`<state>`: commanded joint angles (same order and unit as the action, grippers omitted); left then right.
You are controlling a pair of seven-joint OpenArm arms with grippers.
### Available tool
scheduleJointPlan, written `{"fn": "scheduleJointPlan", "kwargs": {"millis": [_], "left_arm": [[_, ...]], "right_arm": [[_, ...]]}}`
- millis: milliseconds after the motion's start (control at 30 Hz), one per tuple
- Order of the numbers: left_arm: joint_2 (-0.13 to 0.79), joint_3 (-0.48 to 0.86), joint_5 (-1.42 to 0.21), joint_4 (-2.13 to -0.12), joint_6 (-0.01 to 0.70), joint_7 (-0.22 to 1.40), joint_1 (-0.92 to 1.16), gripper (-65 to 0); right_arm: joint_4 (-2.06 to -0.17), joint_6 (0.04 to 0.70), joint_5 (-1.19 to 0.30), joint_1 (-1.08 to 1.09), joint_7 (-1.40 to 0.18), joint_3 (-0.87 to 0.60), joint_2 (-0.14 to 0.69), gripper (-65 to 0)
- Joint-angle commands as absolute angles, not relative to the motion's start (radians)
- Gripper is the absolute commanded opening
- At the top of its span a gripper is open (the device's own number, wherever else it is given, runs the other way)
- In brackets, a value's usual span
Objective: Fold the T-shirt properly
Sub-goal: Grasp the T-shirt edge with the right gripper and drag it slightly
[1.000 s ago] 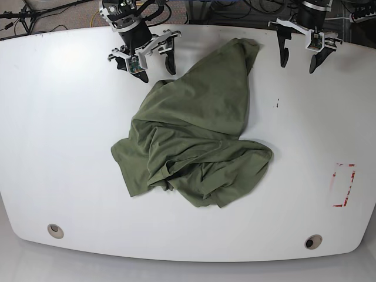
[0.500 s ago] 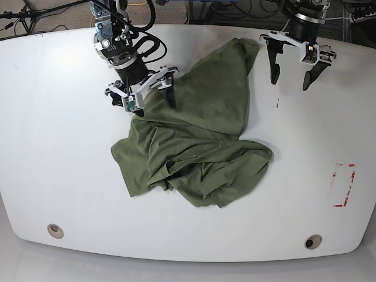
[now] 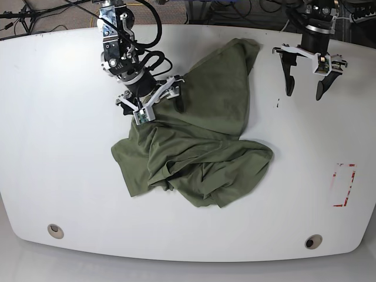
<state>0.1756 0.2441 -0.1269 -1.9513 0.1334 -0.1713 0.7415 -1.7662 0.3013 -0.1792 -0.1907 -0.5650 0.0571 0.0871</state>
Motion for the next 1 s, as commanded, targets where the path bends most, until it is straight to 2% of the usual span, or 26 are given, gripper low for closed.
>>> {"fn": "scheduleJointPlan", "kwargs": {"millis": [33,100,300,567,633,700,1000], "left_arm": [[0.176,0.244,-0.127,-1.954,0.129,-0.169,0.748,-24.3],[0.182,0.241,-0.126,-1.968,0.115,-0.166,0.777,-25.1],[0.185,0.238,-0.127,-1.97,0.116,-0.167,0.796,-25.1],[0.194,0.211,-0.121,-1.973,0.116,-0.175,0.82,-24.1],[0.193,0.204,-0.117,-1.979,0.125,-0.185,0.842,-23.3],[0.193,0.202,-0.118,-1.979,0.125,-0.186,0.845,-23.3],[0.192,0.203,-0.118,-1.975,0.131,-0.188,0.843,-23.1]], "right_arm": [[-1.766,0.313,-0.176,-0.183,-0.594,0.05,0.09,-14.9],[-1.747,0.413,-0.162,-0.124,-0.755,-0.013,0.091,-15.0],[-1.737,0.438,-0.162,-0.136,-0.772,-0.036,0.091,-15.5],[-1.762,0.427,-0.16,-0.21,-0.763,-0.047,0.093,-16.1],[-1.817,0.383,-0.183,-0.291,-0.753,-0.065,0.103,-15.9],[-1.824,0.373,-0.188,-0.308,-0.743,-0.066,0.105,-16.0],[-1.83,0.363,-0.206,-0.328,-0.715,-0.063,0.11,-15.9]]}}
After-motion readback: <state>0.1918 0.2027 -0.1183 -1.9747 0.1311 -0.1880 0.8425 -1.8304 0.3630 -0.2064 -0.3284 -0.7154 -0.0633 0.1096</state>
